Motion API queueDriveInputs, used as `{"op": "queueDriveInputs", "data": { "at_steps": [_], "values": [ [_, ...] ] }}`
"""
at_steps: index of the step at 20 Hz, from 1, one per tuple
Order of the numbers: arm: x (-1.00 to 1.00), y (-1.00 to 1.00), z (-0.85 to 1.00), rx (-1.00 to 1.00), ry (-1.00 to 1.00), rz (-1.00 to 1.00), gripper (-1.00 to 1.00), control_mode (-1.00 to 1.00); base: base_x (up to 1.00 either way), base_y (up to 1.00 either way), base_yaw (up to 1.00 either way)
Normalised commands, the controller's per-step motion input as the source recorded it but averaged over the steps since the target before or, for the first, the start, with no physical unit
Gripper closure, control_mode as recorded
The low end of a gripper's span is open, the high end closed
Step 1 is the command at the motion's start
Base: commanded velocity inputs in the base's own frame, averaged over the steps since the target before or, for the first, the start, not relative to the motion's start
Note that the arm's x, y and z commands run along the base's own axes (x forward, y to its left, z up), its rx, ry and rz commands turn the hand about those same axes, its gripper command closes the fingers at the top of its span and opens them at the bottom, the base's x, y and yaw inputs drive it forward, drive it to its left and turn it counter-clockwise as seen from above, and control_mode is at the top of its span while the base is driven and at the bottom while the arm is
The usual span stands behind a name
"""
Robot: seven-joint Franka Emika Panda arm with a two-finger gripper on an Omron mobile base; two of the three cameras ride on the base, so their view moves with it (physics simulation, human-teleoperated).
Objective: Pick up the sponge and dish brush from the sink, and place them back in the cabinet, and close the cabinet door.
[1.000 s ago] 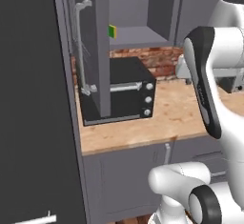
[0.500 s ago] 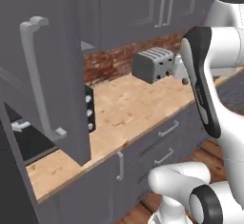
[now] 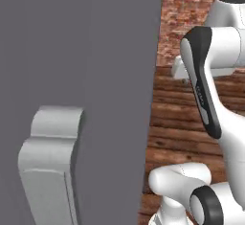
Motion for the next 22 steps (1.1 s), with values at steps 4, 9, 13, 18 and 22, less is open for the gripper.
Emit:
{"op": "queueDriveInputs", "data": {
  "at_steps": [4,9,13,18,22],
  "values": [
    [0.00,0.00,0.00,0.00,0.00,0.00,-1.00,1.00,0.00,0.00,-1.00],
    [0.00,0.00,0.00,0.00,0.00,0.00,-1.00,1.00,0.00,0.00,-1.00],
    [0.00,0.00,0.00,0.00,0.00,0.00,-1.00,1.00,0.00,0.00,-1.00],
    [0.00,0.00,0.00,0.00,0.00,0.00,-1.00,1.00,0.00,0.01,-1.00],
    [0.00,0.00,0.00,0.00,0.00,0.00,-1.00,1.00,0.00,0.02,-1.00]
  ]
}}
